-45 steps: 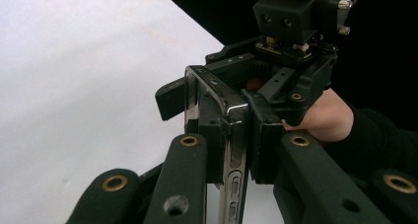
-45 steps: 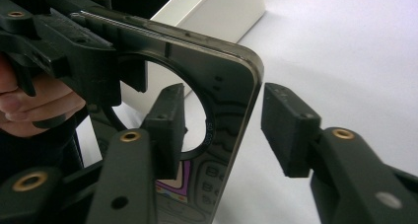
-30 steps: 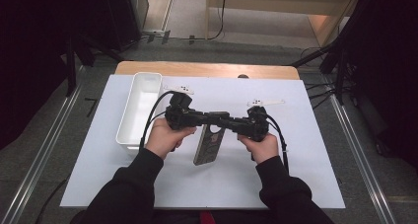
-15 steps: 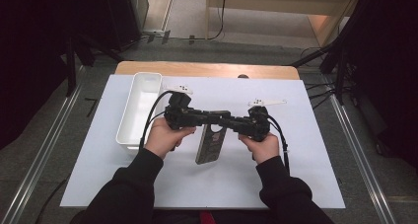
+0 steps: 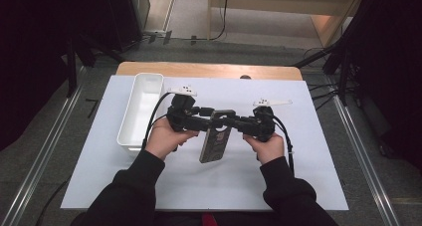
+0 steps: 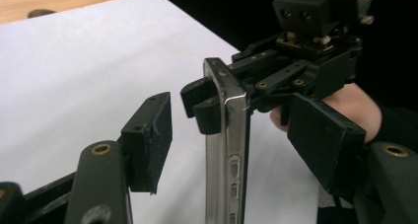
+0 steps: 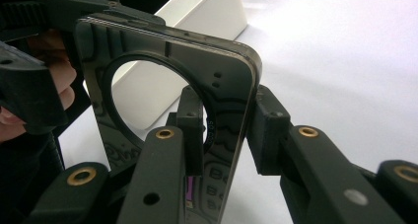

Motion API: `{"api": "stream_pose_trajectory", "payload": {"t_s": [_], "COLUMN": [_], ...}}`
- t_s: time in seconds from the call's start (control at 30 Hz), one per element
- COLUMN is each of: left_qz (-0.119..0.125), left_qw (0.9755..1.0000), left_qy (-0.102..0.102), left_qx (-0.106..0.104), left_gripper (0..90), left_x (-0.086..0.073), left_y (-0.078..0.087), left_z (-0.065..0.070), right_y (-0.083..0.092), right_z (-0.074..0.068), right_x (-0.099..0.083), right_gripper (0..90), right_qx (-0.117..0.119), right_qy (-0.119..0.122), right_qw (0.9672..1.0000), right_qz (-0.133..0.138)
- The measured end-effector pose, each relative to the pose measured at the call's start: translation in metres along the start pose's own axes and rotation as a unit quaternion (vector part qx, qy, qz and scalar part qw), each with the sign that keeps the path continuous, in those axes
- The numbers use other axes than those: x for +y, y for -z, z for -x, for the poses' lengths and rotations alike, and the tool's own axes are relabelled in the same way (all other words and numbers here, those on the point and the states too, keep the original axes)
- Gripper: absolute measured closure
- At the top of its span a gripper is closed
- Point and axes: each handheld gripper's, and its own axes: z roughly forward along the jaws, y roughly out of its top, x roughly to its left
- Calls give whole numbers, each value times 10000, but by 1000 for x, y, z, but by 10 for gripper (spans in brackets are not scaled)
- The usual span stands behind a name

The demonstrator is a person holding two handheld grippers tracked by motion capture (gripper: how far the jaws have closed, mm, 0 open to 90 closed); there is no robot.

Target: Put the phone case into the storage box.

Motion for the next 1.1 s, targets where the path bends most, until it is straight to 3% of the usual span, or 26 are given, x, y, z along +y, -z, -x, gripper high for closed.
{"api": "stream_pose_trajectory", "payload": {"t_s": [0.3,0.43,0.9,1.1], "left_qz": [14,92,143,163], "left_qw": [9998,9991,9976,9960], "left_qy": [-19,140,54,172], "left_qx": [184,386,674,865], "left_gripper": [301,300,301,301], "left_x": [0,2,1,-5], "left_y": [1,2,3,6], "left_z": [3,4,1,5], "right_y": [3,5,6,10], "right_z": [1,2,7,0], "right_x": [1,2,7,9], "right_gripper": [694,694,694,693], "right_qx": [-97,-170,-397,-574], "right_qy": [-29,-8,29,113], "right_qw": [9999,9999,9992,9982], "right_qz": [-16,-5,16,98]}}
